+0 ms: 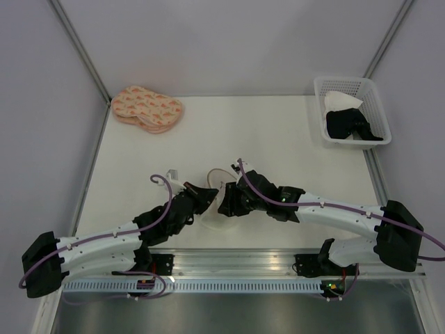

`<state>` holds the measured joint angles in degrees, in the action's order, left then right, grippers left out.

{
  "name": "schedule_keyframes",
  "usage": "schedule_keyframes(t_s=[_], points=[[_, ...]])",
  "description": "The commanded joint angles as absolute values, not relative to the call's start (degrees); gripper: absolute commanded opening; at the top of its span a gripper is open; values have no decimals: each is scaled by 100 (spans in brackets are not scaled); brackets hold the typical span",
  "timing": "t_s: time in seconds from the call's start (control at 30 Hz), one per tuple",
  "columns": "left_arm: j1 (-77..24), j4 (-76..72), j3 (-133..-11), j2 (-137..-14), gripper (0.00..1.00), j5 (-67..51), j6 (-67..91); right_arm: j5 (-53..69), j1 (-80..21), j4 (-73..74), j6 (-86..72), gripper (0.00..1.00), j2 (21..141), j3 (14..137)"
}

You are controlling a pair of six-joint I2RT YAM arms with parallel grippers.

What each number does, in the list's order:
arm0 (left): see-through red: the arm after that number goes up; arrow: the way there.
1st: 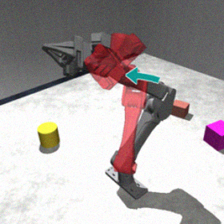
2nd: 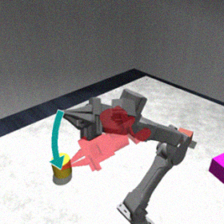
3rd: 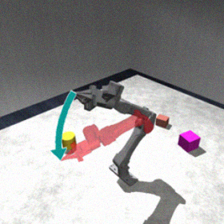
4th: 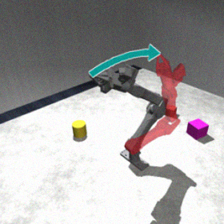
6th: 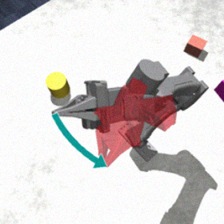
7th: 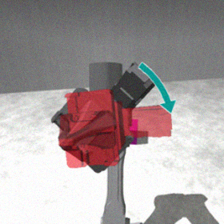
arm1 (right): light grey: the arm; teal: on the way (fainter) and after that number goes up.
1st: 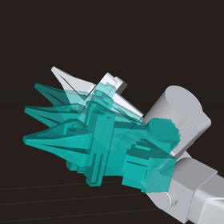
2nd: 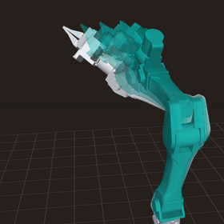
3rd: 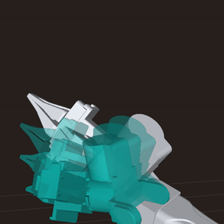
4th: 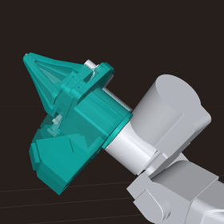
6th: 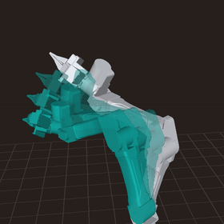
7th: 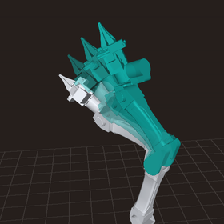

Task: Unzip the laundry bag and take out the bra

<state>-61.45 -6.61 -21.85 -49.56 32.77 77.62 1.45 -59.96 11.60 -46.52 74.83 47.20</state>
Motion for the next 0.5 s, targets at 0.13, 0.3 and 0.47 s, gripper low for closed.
schedule_keyframes(t_s=[0.13, 0.3, 0.47], points=[[-6144, -975, -2390, -5071, 2, 3111, 7954, 220, -6021, 650, -4570, 36, 7233, 4896], [-6144, -1046, -2408, -5098, 2, 3076, 7963, 123, -6029, 931, -4579, 23, 7400, 4922], [-6144, -1011, -2391, -5001, 2, 3111, 7919, 53, -6029, 1046, -4597, 5, 7462, 4922]])
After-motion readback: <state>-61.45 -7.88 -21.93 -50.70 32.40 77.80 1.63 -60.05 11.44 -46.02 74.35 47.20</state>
